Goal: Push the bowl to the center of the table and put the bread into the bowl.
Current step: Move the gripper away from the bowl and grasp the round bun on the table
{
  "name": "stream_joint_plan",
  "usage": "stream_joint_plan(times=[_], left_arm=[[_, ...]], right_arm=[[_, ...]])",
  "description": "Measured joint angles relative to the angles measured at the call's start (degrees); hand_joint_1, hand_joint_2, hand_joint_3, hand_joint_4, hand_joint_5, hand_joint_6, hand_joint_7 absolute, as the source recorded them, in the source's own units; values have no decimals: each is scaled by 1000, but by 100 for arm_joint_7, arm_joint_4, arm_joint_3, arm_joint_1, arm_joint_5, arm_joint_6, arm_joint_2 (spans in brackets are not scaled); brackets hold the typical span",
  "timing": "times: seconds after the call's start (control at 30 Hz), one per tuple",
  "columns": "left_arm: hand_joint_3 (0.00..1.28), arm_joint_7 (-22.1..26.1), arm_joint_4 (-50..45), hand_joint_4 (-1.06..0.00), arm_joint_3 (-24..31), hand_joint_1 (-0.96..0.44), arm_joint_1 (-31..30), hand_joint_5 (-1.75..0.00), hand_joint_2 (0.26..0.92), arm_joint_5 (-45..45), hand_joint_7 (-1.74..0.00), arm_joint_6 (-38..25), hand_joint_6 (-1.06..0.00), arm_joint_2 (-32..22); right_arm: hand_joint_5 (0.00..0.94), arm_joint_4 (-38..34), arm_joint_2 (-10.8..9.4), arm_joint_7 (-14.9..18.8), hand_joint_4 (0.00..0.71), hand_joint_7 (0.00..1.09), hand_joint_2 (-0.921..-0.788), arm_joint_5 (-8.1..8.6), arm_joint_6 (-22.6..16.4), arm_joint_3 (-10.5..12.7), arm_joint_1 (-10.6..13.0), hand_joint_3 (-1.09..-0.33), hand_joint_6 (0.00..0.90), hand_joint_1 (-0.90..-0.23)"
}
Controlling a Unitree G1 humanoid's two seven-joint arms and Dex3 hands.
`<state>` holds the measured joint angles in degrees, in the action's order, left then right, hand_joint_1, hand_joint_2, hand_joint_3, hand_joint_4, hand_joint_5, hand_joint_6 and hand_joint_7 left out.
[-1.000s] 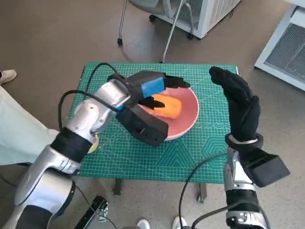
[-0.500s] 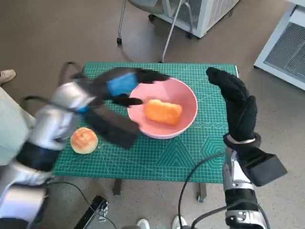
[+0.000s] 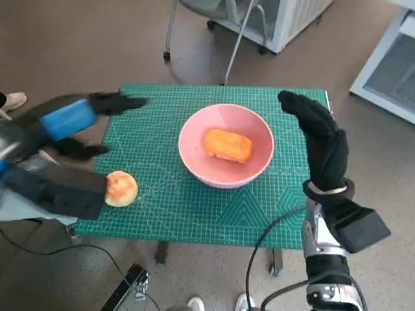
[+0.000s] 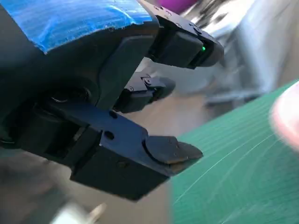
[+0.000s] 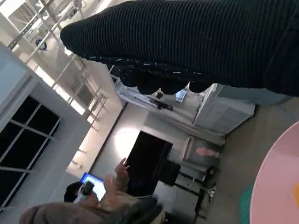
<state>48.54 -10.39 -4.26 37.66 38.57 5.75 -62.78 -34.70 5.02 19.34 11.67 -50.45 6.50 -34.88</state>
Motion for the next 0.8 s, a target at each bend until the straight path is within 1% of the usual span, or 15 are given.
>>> stream_joint_plan(times=[0.07, 0.1, 0.13, 0.27, 0.37, 0.47, 0.5, 0.57, 0.63, 0.8], left_arm=[[547, 75, -184, -104, 145, 291, -217, -4, 648, -15, 0, -25, -298, -129], [506, 86, -236, -112, 210, 294, -315, -3, 670, -49, -1, -14, -299, -178], [489, 93, -269, -115, 295, 295, -441, -3, 676, -101, -1, 11, -300, -231], [362, 111, -294, -127, 597, 286, -853, -1, 721, -403, -3, 119, -313, -379], [330, 115, -279, -127, 776, 277, -1104, 0, 717, -605, -3, 174, -316, -444], [226, 143, -272, -121, 862, 206, -1264, 0, 708, -710, -1, 135, -312, -456], [213, 165, -277, -120, 868, 195, -1311, 0, 707, -727, -1, 86, -311, -455], [150, 236, -295, -102, 859, 117, -1385, 0, 708, -725, 0, -42, -304, -455], [116, 342, -333, -91, 821, 72, -1439, -1, 702, -695, 0, -224, -299, -453], [66, 387, -345, -84, 678, -47, -1536, -1, 683, -643, 0, -396, -293, -425]], right_arm=[[7, -27, -22, 26, 492, 875, -921, 4, -1, -3, -16, -548, 204, -430], [7, -39, -33, 41, 492, 875, -921, 9, 0, -4, -24, -550, 203, -428], [7, -53, -42, 55, 492, 876, -921, 20, 1, -5, -30, -551, 202, -427], [6, -94, -58, 119, 491, 880, -916, 115, 5, -1, -41, -563, 197, -422], [6, -120, -59, 164, 491, 882, -913, 173, 19, 1, -48, -570, 194, -421], [6, -138, -59, 204, 491, 885, -909, 207, 47, 1, -63, -579, 193, -421], [6, -141, -60, 221, 491, 885, -908, 211, 62, 1, -71, -580, 192, -422], [5, -143, -61, 242, 490, 886, -907, 214, 73, -1, -85, -582, 192, -423], [5, -143, -61, 254, 489, 887, -906, 215, 82, 0, -96, -582, 191, -424], [3, -144, -62, 322, 485, 890, -907, 235, 116, 0, -110, -582, 190, -425]])
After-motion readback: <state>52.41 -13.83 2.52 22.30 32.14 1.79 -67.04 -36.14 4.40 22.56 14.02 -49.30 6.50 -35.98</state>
